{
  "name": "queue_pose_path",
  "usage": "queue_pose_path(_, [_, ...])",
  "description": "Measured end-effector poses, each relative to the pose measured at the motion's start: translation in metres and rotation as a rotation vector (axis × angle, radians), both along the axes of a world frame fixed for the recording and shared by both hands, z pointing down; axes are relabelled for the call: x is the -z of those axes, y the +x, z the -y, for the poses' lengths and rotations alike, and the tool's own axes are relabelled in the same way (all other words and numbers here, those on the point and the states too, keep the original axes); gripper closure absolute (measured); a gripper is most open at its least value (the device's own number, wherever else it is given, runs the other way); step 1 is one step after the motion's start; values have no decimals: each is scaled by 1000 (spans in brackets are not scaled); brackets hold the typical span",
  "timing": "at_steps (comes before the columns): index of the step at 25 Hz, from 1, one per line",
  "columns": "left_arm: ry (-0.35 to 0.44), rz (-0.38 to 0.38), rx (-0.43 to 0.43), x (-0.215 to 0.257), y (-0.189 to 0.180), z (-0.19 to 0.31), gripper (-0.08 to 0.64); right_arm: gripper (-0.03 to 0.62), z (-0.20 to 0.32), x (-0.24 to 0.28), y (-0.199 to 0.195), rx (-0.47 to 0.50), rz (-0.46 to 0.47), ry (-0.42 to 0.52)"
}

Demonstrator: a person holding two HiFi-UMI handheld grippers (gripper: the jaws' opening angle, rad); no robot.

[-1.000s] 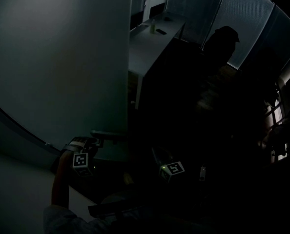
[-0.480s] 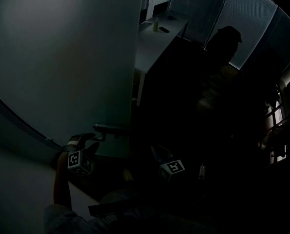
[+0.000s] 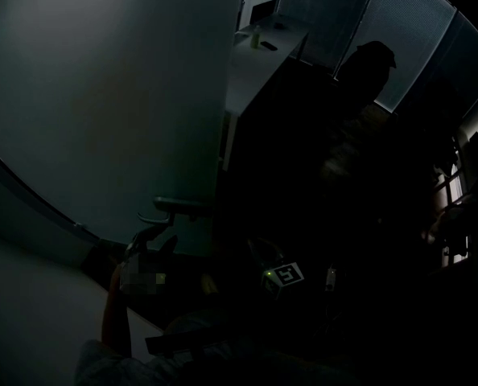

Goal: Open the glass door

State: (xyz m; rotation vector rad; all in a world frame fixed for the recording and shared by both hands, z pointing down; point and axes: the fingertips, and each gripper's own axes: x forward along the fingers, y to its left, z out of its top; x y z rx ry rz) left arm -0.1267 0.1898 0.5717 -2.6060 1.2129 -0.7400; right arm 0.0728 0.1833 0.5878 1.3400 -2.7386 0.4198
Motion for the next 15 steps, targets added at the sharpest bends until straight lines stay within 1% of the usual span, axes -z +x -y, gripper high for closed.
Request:
queue_pose_path(2, [23, -66, 22, 10, 4, -2, 442, 594, -2, 0, -1, -1, 1, 0])
queue_pose_path(4, [25, -124, 40, 17, 9, -5, 462, 594, -3, 1, -3, -2, 3, 1])
queue_pose_path(12, [35, -199, 66, 20, 22, -25, 508, 594, -16, 18, -13, 9, 8, 30])
queue_pose_path(15, [54, -252, 100, 24, 23, -27, 534, 594, -19, 21, -13, 8, 13, 41])
